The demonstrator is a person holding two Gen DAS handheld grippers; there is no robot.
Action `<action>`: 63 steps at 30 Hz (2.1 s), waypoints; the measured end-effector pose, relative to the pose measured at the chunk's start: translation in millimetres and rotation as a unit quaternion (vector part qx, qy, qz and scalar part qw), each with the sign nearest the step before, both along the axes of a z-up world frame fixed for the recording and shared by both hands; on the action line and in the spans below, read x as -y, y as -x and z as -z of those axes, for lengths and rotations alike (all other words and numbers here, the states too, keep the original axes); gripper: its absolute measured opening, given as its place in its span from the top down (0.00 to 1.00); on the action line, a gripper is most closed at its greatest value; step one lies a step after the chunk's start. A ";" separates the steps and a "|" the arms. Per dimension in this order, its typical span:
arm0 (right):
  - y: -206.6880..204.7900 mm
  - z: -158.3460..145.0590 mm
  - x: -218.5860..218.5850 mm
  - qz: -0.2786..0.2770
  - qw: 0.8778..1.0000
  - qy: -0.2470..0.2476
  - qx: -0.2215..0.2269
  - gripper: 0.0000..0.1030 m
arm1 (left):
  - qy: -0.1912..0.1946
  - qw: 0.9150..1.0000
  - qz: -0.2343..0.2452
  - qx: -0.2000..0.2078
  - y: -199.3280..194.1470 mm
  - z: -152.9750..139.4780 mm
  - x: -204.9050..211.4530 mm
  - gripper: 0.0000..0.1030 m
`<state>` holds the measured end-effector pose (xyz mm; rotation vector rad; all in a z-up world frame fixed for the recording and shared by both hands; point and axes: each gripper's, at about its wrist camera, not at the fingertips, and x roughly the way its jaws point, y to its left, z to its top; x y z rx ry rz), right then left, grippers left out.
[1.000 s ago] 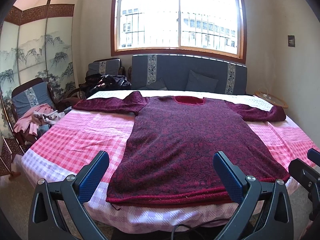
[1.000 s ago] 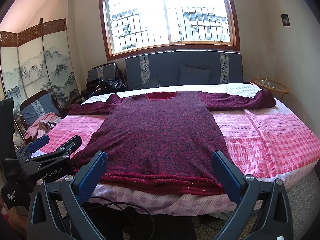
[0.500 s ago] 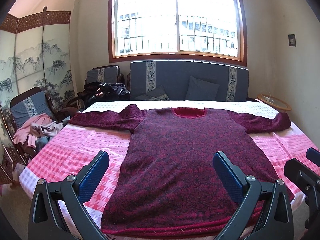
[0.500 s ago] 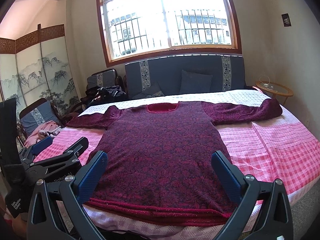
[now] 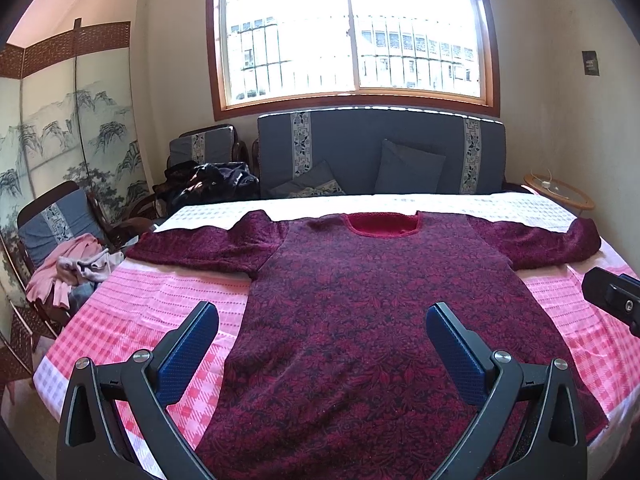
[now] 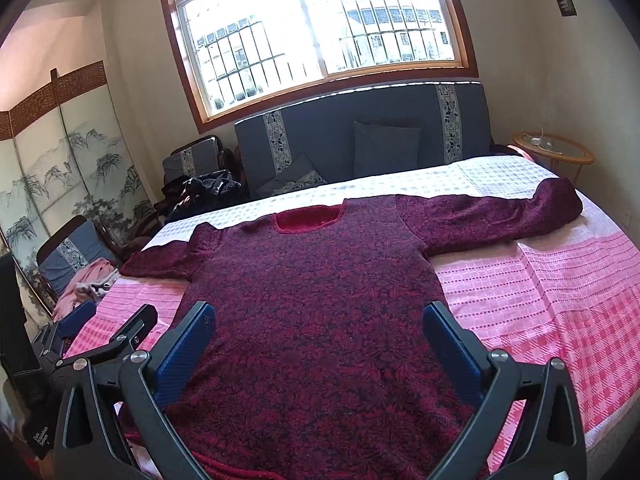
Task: Fold small clothes
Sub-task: 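Move both grippers over the maroon sweater toward its sleeves, then grasp the sweater's sleeve cuff with the right gripper, then carry the sleeve across the sweater body with the right gripper and release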
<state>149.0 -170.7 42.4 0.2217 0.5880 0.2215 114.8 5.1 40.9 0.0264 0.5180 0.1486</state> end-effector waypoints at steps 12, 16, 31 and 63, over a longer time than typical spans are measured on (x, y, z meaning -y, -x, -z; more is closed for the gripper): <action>-120.4 64.4 214.9 0.217 0.970 -0.064 -0.090 0.23 | 0.037 0.998 -0.005 -0.043 -66.7 59.0 -18.7 0.00; -155.9 89.9 312.0 0.262 0.944 -0.166 -0.115 0.23 | 0.063 0.996 -0.007 -0.060 -73.1 80.7 -27.5 0.00; -250.9 142.7 427.5 0.307 0.910 -0.226 -0.164 0.35 | 0.033 0.994 0.004 -0.101 -86.1 109.7 -12.2 0.00; -306.8 54.6 14.6 0.000 0.979 -0.198 -0.052 0.94 | 0.076 0.993 -0.011 -0.092 -50.2 70.0 -83.8 0.00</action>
